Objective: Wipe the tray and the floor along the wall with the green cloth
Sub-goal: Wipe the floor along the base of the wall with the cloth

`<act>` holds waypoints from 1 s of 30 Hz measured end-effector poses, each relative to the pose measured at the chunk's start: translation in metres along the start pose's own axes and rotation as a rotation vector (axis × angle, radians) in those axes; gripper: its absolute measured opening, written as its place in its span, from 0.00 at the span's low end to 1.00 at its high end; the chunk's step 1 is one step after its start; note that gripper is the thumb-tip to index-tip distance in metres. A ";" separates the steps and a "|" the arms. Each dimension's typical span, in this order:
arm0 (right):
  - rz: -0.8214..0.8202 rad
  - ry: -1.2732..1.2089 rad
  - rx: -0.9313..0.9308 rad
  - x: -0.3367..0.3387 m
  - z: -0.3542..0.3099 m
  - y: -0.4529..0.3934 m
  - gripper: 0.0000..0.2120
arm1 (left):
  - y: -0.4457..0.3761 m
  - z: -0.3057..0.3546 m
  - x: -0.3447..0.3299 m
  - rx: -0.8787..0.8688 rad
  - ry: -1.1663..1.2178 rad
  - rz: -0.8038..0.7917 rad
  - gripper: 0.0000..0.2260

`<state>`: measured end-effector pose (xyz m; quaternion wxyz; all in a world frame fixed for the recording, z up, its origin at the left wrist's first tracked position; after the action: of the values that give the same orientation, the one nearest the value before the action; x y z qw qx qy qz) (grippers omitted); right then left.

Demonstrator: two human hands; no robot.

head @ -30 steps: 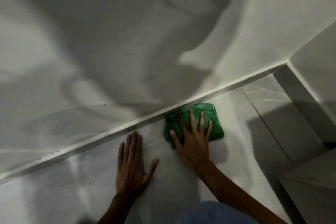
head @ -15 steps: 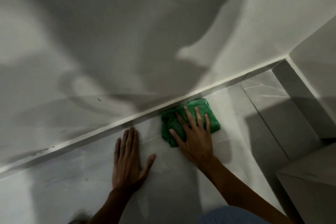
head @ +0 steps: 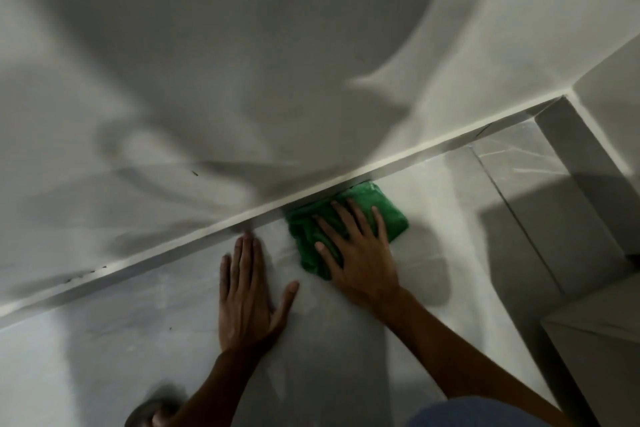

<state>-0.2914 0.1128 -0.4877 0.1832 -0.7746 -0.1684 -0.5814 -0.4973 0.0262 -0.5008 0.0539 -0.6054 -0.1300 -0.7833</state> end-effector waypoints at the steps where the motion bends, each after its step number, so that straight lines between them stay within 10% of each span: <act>1: -0.031 0.022 -0.030 0.003 0.018 0.000 0.27 | 0.000 -0.001 0.001 0.000 0.006 0.002 0.46; 10: 0.040 0.008 -0.352 0.023 0.049 0.003 0.29 | -0.001 0.004 0.002 -0.001 -0.031 -0.007 0.44; 20: 0.043 -0.081 -0.041 0.011 -0.026 -0.006 0.24 | -0.002 0.006 -0.003 0.017 -0.075 -0.031 0.44; 30: 0.112 0.067 -0.363 0.046 0.084 0.009 0.26 | -0.001 -0.001 -0.003 0.011 -0.070 -0.005 0.42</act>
<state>-0.2047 0.1471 -0.4659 0.0783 -0.7833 -0.0111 -0.6166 -0.4977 0.0265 -0.5038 0.0508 -0.6317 -0.1374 -0.7612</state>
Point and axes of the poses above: each hand's wrist, its own y-axis away from the middle knuckle, its own x-axis out of the back of the hand, z = x × y, the point moved 8 cm from there along -y, towards the middle knuckle, and after that the axes turned 11 degrees about x, right-handed, at the moved point
